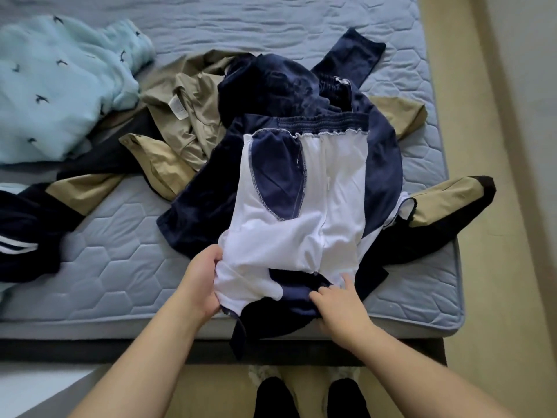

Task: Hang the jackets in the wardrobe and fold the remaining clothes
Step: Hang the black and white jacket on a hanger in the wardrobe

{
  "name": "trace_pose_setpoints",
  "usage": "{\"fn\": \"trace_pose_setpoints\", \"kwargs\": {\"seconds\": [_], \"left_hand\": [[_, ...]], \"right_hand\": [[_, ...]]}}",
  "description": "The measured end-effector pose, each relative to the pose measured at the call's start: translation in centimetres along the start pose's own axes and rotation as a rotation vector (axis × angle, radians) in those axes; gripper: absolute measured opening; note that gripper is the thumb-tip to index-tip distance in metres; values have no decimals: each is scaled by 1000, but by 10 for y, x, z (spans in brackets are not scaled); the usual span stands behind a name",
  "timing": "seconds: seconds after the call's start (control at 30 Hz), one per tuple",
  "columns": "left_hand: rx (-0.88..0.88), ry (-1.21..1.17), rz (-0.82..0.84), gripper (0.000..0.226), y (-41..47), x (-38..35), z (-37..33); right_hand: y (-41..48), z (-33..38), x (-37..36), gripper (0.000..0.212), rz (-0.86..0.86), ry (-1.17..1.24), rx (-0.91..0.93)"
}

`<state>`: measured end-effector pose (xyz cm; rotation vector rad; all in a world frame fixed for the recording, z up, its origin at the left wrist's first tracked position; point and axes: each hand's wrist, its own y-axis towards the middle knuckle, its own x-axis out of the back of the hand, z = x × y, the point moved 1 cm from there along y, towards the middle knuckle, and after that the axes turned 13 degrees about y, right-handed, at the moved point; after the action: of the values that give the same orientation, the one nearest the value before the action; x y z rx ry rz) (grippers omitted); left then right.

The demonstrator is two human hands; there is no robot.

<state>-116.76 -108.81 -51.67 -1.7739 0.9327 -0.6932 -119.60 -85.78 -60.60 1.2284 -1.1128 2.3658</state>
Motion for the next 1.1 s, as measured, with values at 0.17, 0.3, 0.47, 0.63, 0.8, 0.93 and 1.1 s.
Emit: {"fn": "trace_pose_setpoints", "kwargs": {"seconds": [0.17,0.3,0.47,0.63,0.8,0.93,1.1], "left_hand": [[-248,1015,-457,14,41,49,-16],[-185,1314,-397,9,65,47,-19],[-256,621,-52,15,66,-6,-40],[-310,10,241,15,34,-41,-57],[-442,250,261,20,8,-45,-71],[-472,643,92,27,0,-32,-68],[-571,596,106,6,-42,-38,-63]], "right_hand": [[24,10,44,13,618,600,-135],[54,-4,58,10,422,686,-189],[70,-31,62,15,111,718,-318],[44,4,53,60,286,920,-91],[56,31,72,25,-131,1178,-247],[58,44,114,21,-96,1350,-373],[35,48,159,29,-87,1425,-312]]}}
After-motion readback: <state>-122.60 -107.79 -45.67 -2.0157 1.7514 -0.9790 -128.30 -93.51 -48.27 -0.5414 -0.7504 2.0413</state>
